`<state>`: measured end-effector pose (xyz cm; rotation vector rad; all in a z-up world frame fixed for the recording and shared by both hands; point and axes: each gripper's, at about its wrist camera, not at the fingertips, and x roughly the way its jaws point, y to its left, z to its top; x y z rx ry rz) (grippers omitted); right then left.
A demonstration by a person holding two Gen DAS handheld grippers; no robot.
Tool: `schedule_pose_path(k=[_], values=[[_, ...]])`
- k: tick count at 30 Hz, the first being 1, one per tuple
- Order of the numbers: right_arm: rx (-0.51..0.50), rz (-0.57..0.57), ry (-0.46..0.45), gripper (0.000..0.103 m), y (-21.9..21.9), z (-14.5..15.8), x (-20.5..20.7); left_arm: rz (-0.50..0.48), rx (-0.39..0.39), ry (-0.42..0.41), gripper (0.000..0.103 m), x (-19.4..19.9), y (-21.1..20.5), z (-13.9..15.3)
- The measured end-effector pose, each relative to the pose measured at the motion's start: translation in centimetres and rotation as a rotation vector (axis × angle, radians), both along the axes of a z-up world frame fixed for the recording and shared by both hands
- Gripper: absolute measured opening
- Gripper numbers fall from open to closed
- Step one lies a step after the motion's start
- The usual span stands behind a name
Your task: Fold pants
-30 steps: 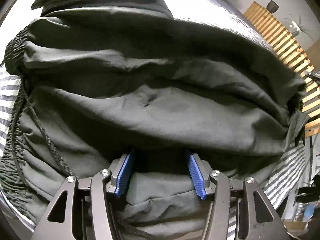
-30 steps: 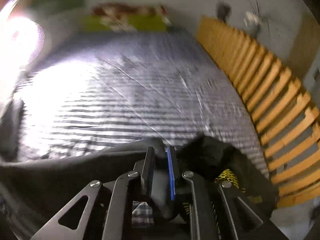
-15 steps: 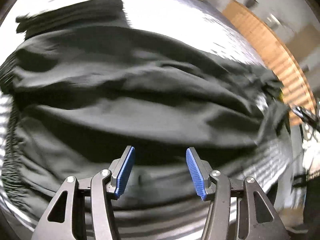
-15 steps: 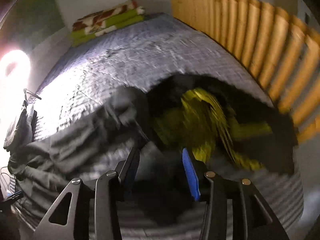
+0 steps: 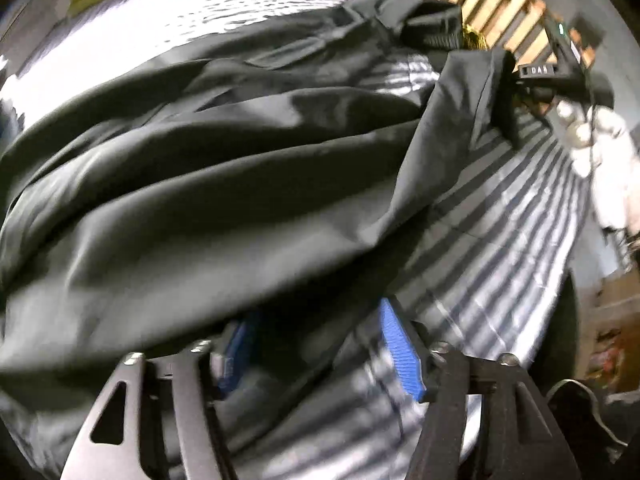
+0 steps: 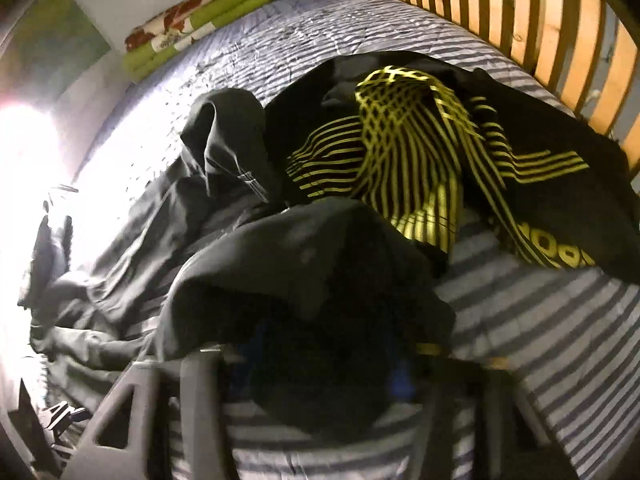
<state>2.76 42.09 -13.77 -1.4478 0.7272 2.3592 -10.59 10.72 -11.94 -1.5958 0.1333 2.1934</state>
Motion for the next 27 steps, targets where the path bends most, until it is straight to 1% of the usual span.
schedule_pose_path(k=[1, 2, 3, 6, 9, 11, 13, 15, 16, 17, 18, 19, 20, 21, 23, 24, 26, 27], values=[[-0.012, 0.009, -0.012, 0.001, -0.2, -0.2, -0.3, 0.002, -0.028, 0.017, 0.027, -0.4, 0.5, -0.2], [0.002, 0.009, -0.010, 0.001, -0.4, 0.1, -0.4, -0.003, -0.033, 0.025, 0.011, -0.5, 0.6, 0.0], [0.046, 0.018, -0.002, 0.001, -0.9, 0.8, -0.3, -0.002, -0.011, 0.011, 0.002, -0.7, 0.3, 0.5], [0.170, 0.050, 0.052, 0.001, -1.7, 3.9, 0.6, 0.018, -0.010, 0.035, 0.001, -0.6, -0.9, 2.0], [0.256, 0.037, 0.138, 0.001, -1.7, 8.2, 2.7, 0.035, 0.040, 0.040, 0.001, 0.0, -3.0, 3.8], [0.312, 0.039, 0.193, 0.001, -1.8, 10.3, 4.3, 0.035, 0.082, 0.045, 0.001, 0.7, -4.5, 5.6], [0.366, 0.040, 0.213, 0.001, -2.3, 11.7, 6.4, 0.008, 0.120, 0.052, 0.001, 1.8, -5.6, 7.2], [0.333, 0.019, 0.214, 0.001, -2.3, 11.3, 8.9, -0.029, 0.110, 0.053, 0.001, 3.1, -6.1, 8.0], [0.290, 0.011, 0.188, 0.003, -2.2, 10.1, 10.3, -0.051, 0.095, 0.045, 0.001, 3.7, -6.0, 7.9], [0.248, 0.016, 0.147, 0.003, -2.2, 8.6, 11.2, -0.073, 0.074, 0.035, 0.001, 4.0, -5.6, 7.2], [0.203, 0.032, 0.080, 0.004, -2.1, 6.6, 12.0, -0.087, 0.044, 0.030, 0.001, 4.6, -5.7, 6.8], [0.173, 0.037, -0.012, 0.004, -2.0, 4.0, 13.1, -0.094, 0.013, 0.025, 0.001, 5.1, -5.9, 6.3], [0.150, 0.024, -0.062, 0.004, -1.7, 2.3, 14.2, -0.093, 0.004, 0.013, 0.001, 5.4, -6.1, 5.7], [0.106, 0.004, -0.087, 0.004, -1.2, 1.1, 15.4, -0.083, 0.004, -0.003, 0.001, 5.3, -6.2, 5.1], [0.013, -0.043, -0.085, 0.005, -0.2, -0.1, 17.4, -0.061, 0.007, -0.020, 0.001, 5.4, -7.2, 4.7], [-0.016, -0.072, -0.072, 0.005, 0.4, -0.1, 18.3, -0.053, 0.011, -0.025, 0.001, 5.5, -7.6, 4.7], [-0.036, -0.126, -0.037, 0.011, 1.8, 0.6, 19.2, -0.037, 0.017, -0.028, 0.001, 5.8, -8.2, 4.8], [-0.041, -0.140, -0.023, 0.018, 2.3, 0.9, 19.3, -0.034, 0.019, -0.027, 0.001, 5.8, -8.4, 4.8]])
